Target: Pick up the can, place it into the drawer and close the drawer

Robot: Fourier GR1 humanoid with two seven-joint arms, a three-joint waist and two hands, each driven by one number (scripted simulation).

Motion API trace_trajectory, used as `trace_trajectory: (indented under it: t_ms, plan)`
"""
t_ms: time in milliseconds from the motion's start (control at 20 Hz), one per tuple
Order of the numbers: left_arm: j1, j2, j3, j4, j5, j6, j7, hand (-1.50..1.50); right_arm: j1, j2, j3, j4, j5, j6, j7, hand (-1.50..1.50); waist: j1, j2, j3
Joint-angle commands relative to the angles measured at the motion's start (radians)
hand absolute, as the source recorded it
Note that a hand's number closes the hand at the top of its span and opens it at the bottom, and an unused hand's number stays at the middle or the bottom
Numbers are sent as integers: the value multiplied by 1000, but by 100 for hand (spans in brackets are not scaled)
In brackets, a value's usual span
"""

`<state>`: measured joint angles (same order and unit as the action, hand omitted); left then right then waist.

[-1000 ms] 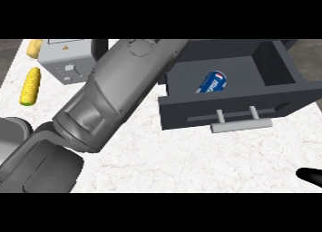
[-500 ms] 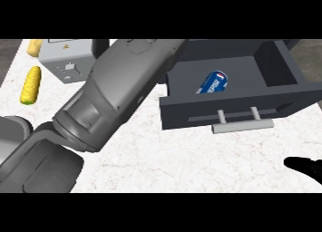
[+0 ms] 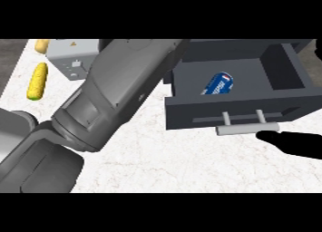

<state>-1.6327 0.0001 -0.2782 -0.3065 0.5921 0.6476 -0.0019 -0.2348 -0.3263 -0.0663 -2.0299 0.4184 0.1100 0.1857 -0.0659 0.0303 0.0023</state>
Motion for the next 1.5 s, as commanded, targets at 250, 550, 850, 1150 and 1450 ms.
trace_trajectory:
  t_ms: [250,550,850,1150,1450]
  plan:
    - [-15,0,1,37,-16,-32,-15,-150,-114,7,152,320,292,-101,-104,-150,54,-11,-1]
    - [-4,2,16,24,-21,-49,-12,-150,-177,71,240,574,478,-248,-156,-150,70,-16,-1]
    - [7,42,19,-16,-38,-34,33,-150,-320,102,189,884,536,-388,-234,-150,98,-23,-1]
    - [38,130,13,-59,-61,-88,86,-150,-496,148,153,1121,607,-503,-218,-150,108,-24,-2]
    - [126,137,6,-149,-63,-85,116,-150,-605,131,67,1351,627,-680,-259,-150,144,-23,-1]
